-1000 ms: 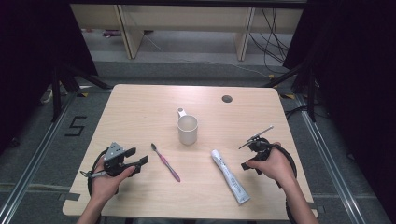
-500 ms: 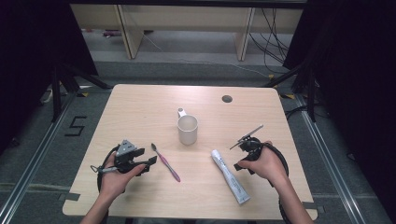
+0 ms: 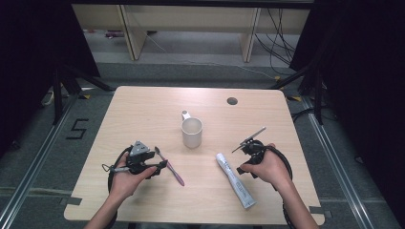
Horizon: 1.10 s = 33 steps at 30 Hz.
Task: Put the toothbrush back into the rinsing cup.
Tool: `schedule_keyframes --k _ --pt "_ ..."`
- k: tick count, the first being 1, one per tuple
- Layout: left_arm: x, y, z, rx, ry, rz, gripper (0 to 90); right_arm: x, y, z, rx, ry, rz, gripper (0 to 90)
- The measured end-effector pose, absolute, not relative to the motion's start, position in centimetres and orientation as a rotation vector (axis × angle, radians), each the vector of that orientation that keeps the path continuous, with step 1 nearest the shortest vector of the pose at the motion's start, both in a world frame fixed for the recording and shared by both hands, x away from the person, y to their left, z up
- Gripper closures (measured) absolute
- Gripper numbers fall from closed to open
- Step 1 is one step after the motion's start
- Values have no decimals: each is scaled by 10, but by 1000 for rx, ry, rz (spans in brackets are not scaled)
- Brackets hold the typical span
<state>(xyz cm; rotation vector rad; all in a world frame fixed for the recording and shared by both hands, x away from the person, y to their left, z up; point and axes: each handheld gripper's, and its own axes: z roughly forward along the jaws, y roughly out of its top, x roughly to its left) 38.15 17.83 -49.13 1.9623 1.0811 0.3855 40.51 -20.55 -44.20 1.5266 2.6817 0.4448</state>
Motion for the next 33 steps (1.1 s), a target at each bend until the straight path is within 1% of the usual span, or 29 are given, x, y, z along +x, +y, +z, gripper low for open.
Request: schedule_keyframes --k 3,5,10,13,14,15,16,17,18,19,20,21,22,23,26,28,29,33 --pt "382 177 -492 1952 1091 383 336 405 -201 -440 1540 2695 417 527" --pt "384 175 -493 1982 1097 376 337 406 -199 -441 1507 2704 445 527" --pt "387 167 -493 1997 1137 379 338 406 -193 -438 1470 2695 454 526" --pt "391 165 -491 2071 1170 361 344 406 -191 -436 1430 2707 475 522" --pt "391 165 -491 2071 1170 361 347 406 -191 -436 1430 2707 475 522" --pt "393 162 -490 2079 1217 351 352 406 -189 -434 1476 2692 463 520" --pt "393 162 -490 2079 1217 351 364 406 -189 -434 1476 2692 463 520" --pt "395 159 -489 2074 1258 325 367 405 -187 -433 1516 2683 434 517" --pt "395 159 -489 2074 1258 325 367 405 -187 -433 1516 2683 434 517" --pt "397 153 -487 2064 1315 326 369 405 -188 -432 1521 2685 425 513" --pt "397 153 -487 2064 1315 326 372 405 -188 -432 1521 2685 425 513" --pt "401 148 -484 2078 1365 295 376 407 -191 -434 1465 2697 449 510" --pt "401 148 -484 2078 1365 295 376 407 -191 -434 1465 2697 449 510" --pt "405 145 -480 2136 1400 266 376 406 -192 -434 1499 2685 428 507" --pt "408 139 -477 2144 1450 262 378 405 -193 -433 1536 2677 412 500" --pt "411 134 -476 2154 1491 231 377 405 -198 -432 1564 2665 421 492" --pt "414 132 -475 2166 1543 209 374 405 -204 -432 1573 2647 443 488" --pt "421 129 -480 2207 1595 189 361 405 -217 -432 1614 2601 456 486"
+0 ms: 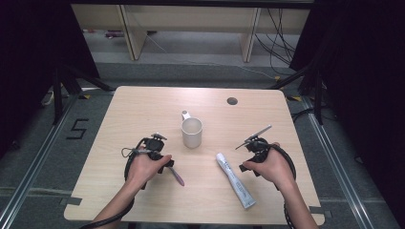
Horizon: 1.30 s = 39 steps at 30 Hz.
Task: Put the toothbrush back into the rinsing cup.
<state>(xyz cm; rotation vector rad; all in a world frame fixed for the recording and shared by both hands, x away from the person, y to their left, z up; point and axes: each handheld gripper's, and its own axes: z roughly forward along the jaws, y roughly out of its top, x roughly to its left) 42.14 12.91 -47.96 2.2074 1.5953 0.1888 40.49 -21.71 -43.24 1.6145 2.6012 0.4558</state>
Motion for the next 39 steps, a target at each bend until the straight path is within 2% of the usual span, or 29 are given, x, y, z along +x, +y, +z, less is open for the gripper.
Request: schedule_keyframes --k 13,24,28,35,39 --pt "435 114 -480 2240 1714 133 362 403 -225 -433 1649 2583 452 484" --pt "442 112 -482 2281 1778 97 410 402 -227 -432 1656 2582 459 484" --pt "443 112 -481 2335 1762 100 456 403 -226 -433 1649 2587 474 484" --pt "442 117 -479 2424 1705 114 600 402 -225 -433 1658 2579 472 485" --pt "440 118 -479 2458 1674 114 652 404 -227 -433 1628 2594 478 484"
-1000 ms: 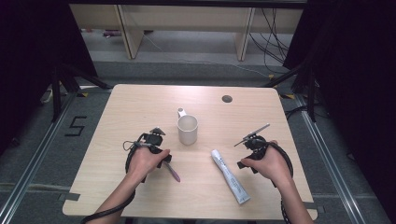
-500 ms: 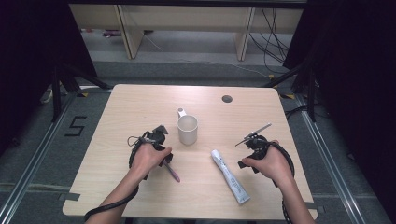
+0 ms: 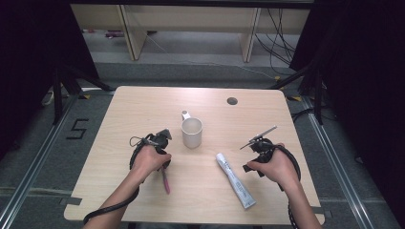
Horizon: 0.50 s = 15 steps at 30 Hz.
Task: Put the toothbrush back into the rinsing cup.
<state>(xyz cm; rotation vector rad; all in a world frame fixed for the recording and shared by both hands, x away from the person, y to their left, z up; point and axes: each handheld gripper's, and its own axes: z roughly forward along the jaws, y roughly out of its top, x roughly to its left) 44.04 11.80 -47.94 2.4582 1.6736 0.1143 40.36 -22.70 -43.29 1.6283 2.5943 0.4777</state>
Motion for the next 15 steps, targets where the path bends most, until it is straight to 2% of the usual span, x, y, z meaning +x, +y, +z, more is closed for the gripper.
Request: schedule_keyframes --k 11,15 --pt "438 123 -480 2539 1539 104 781 404 -225 -433 1630 2595 473 485" --pt "437 127 -481 2575 1461 108 794 403 -225 -434 1639 2590 481 485"
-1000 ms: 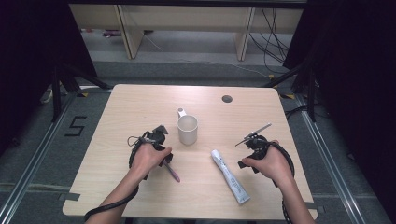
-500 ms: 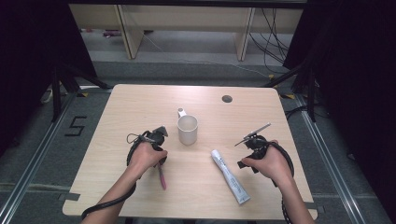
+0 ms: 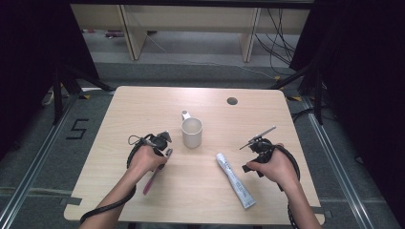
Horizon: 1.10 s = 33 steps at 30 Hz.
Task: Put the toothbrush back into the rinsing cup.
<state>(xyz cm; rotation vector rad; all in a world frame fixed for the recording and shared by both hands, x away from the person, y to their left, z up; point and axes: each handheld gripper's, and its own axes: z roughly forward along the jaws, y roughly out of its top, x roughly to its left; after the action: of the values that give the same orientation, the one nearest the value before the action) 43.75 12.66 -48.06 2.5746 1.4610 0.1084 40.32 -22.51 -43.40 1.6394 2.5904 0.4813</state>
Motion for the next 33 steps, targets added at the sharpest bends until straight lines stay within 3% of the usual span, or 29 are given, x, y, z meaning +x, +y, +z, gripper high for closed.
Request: schedule_keyframes --k 13,33 --pt "433 141 -468 2556 1258 144 799 405 -226 -434 1614 2610 480 486" --pt "417 177 -452 2192 1078 361 800 401 -235 -443 1588 2521 634 485"
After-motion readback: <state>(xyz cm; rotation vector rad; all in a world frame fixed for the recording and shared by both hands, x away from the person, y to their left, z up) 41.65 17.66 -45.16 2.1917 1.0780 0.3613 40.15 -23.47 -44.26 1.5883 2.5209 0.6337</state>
